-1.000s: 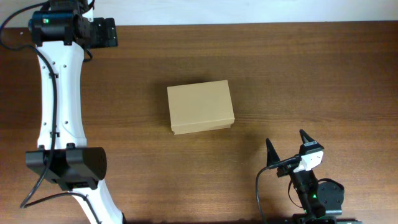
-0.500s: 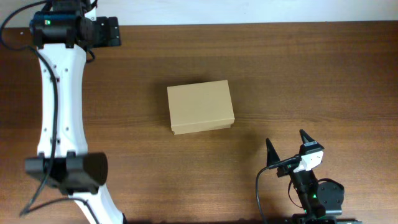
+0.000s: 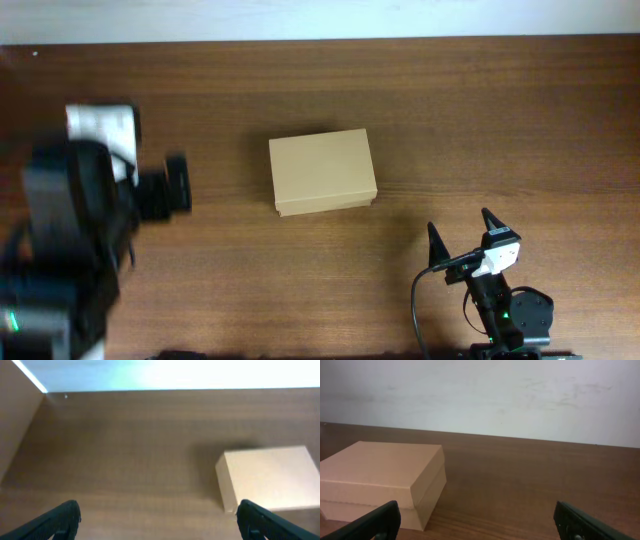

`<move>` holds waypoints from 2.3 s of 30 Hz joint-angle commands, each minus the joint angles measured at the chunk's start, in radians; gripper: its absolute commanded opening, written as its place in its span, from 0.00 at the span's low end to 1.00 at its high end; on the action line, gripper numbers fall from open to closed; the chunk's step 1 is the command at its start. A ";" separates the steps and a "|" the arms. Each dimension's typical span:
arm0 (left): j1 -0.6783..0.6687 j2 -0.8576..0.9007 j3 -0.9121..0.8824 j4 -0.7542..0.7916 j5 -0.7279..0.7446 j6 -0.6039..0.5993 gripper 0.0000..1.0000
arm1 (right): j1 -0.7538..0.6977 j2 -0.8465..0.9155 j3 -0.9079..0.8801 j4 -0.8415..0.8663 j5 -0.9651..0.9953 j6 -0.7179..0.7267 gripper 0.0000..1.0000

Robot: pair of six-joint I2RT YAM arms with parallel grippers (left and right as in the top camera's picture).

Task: Pack container

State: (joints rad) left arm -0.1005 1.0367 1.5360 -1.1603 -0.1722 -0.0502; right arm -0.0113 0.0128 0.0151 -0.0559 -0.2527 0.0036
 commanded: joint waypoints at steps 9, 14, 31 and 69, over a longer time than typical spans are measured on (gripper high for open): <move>0.002 -0.601 -0.947 0.507 0.151 -0.006 0.99 | 0.004 -0.005 -0.010 0.000 -0.005 0.005 0.99; 0.002 -0.725 -1.133 0.578 0.165 -0.006 0.99 | 0.004 -0.005 -0.010 0.000 -0.005 0.005 0.99; 0.107 -0.971 -1.347 0.584 0.105 -0.006 1.00 | 0.004 -0.005 -0.010 0.000 -0.005 0.005 0.99; 0.123 -1.032 -1.372 0.583 0.078 -0.006 0.99 | 0.004 -0.005 -0.010 0.000 -0.005 0.005 0.99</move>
State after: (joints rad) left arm 0.0177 0.0166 0.1734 -0.5785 -0.0834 -0.0505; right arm -0.0113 0.0128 0.0147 -0.0563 -0.2527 0.0032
